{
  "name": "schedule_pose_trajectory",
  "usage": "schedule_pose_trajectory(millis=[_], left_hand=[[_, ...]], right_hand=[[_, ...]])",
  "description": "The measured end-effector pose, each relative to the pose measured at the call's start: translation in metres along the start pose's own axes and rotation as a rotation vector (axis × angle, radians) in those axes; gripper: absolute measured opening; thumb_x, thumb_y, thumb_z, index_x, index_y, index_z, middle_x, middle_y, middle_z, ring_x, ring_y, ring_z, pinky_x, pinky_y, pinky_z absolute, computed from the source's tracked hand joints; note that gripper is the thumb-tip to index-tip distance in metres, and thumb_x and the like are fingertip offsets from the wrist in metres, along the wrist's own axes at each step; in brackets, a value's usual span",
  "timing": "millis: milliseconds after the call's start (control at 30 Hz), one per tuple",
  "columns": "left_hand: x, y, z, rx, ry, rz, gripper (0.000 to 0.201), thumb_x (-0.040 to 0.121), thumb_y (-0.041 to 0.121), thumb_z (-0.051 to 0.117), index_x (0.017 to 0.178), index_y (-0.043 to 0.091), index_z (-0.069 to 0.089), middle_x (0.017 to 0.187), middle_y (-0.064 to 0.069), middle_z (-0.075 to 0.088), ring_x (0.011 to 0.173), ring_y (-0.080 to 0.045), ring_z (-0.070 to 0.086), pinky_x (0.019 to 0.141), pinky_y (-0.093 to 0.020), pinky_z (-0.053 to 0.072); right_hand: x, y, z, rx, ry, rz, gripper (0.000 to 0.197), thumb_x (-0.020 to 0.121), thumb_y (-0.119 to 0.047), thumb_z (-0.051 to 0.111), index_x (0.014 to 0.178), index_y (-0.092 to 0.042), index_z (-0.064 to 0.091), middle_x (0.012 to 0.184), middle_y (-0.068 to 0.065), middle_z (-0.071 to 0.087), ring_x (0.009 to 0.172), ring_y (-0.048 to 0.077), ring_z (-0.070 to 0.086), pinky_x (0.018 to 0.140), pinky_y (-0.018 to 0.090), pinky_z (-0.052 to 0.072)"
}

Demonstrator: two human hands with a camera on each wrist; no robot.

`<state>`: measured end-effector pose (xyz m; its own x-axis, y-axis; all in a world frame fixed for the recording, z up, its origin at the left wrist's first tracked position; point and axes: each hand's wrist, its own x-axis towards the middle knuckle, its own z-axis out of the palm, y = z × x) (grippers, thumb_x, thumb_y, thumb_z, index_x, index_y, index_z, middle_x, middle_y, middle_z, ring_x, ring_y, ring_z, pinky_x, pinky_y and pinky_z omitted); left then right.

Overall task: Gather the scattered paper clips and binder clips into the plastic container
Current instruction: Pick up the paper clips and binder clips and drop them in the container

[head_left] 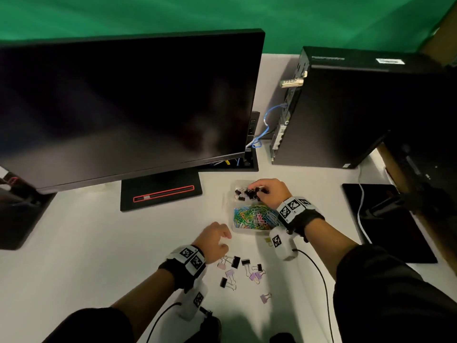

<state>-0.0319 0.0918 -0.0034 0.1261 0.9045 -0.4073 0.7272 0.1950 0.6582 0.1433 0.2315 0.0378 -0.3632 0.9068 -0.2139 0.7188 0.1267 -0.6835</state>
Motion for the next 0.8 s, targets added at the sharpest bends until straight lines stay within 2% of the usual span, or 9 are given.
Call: schedule_pose_trajectory(millis=[133,267,367,400,467,567,667,733,800], left_hand=[[-0.010,0.003,0.012,0.107,-0.093,0.064,0.048,0.082,0.026,0.063,0.128,0.018,0.048,0.126,-0.006,0.045,0.119,-0.020,0.039,0.104,-0.028,0.033],[-0.015,0.012,0.021,0.221,-0.179,0.138,0.071,0.079,0.041,0.066,0.140,0.027,0.033,0.140,0.001,0.035,0.128,-0.019,0.031,0.111,-0.035,0.029],[-0.017,0.015,0.027,0.324,-0.224,0.188,0.082,0.076,0.049,0.065,0.144,0.035,0.021,0.150,0.007,0.023,0.137,-0.017,0.019,0.115,-0.039,0.020],[-0.018,0.016,0.029,0.359,-0.234,0.205,0.083,0.076,0.050,0.065,0.144,0.038,0.018,0.152,0.009,0.018,0.139,-0.017,0.015,0.115,-0.040,0.016],[-0.019,0.017,0.033,0.422,-0.243,0.246,0.083,0.076,0.052,0.063,0.143,0.042,0.016,0.155,0.010,0.014,0.140,-0.017,0.010,0.114,-0.041,0.012],[-0.022,0.015,0.036,0.478,-0.234,0.283,0.075,0.077,0.050,0.063,0.142,0.040,0.024,0.155,0.010,0.013,0.141,-0.018,0.008,0.114,-0.041,0.010],[-0.026,0.008,0.036,0.489,-0.224,0.299,0.073,0.077,0.050,0.062,0.141,0.034,0.031,0.155,0.009,0.014,0.141,-0.019,0.010,0.115,-0.041,0.012],[-0.030,0.002,0.032,0.483,-0.220,0.294,0.078,0.074,0.056,0.064,0.140,0.030,0.032,0.154,0.008,0.017,0.141,-0.018,0.012,0.115,-0.040,0.016],[-0.035,-0.003,0.026,0.483,-0.224,0.279,0.087,0.066,0.061,0.069,0.139,0.028,0.035,0.151,0.007,0.022,0.138,-0.016,0.018,0.114,-0.039,0.021]], right_hand=[[-0.014,0.009,-0.007,0.079,0.032,-0.023,0.042,0.081,0.011,0.046,0.096,-0.019,0.071,0.112,0.007,0.067,0.098,0.023,0.062,0.087,0.027,0.049],[-0.044,0.018,-0.018,0.101,0.094,-0.006,0.030,0.081,0.008,0.054,0.093,-0.015,0.070,0.105,0.003,0.067,0.085,0.014,0.058,0.074,0.023,0.050],[-0.072,0.026,-0.020,0.060,0.002,0.015,0.021,0.082,0.003,0.057,0.087,-0.013,0.069,0.091,-0.005,0.064,0.073,-0.001,0.054,0.064,0.009,0.042],[-0.080,0.029,-0.018,0.019,-0.040,0.009,0.020,0.082,0.001,0.058,0.085,-0.014,0.070,0.087,-0.006,0.064,0.071,-0.003,0.052,0.062,0.007,0.039],[-0.095,0.036,-0.011,-0.105,-0.099,-0.027,0.021,0.082,-0.002,0.058,0.084,-0.018,0.071,0.086,-0.006,0.065,0.069,-0.003,0.052,0.066,0.014,0.041],[-0.111,0.044,0.005,-0.293,-0.141,-0.090,0.035,0.080,-0.004,0.052,0.106,-0.021,0.067,0.105,-0.001,0.065,0.087,0.014,0.060,0.080,0.025,0.047],[-0.120,0.047,0.023,-0.406,-0.186,-0.084,0.050,0.081,-0.006,0.045,0.129,-0.018,0.049,0.126,0.003,0.054,0.113,0.024,0.053,0.093,0.032,0.047],[-0.125,0.050,0.033,-0.439,-0.218,-0.073,0.054,0.081,-0.007,0.045,0.135,-0.014,0.040,0.136,0.005,0.045,0.122,0.026,0.044,0.100,0.035,0.043],[-0.130,0.052,0.039,-0.423,-0.242,-0.078,0.052,0.082,-0.009,0.046,0.134,-0.011,0.042,0.135,0.006,0.043,0.121,0.027,0.042,0.102,0.033,0.040]])
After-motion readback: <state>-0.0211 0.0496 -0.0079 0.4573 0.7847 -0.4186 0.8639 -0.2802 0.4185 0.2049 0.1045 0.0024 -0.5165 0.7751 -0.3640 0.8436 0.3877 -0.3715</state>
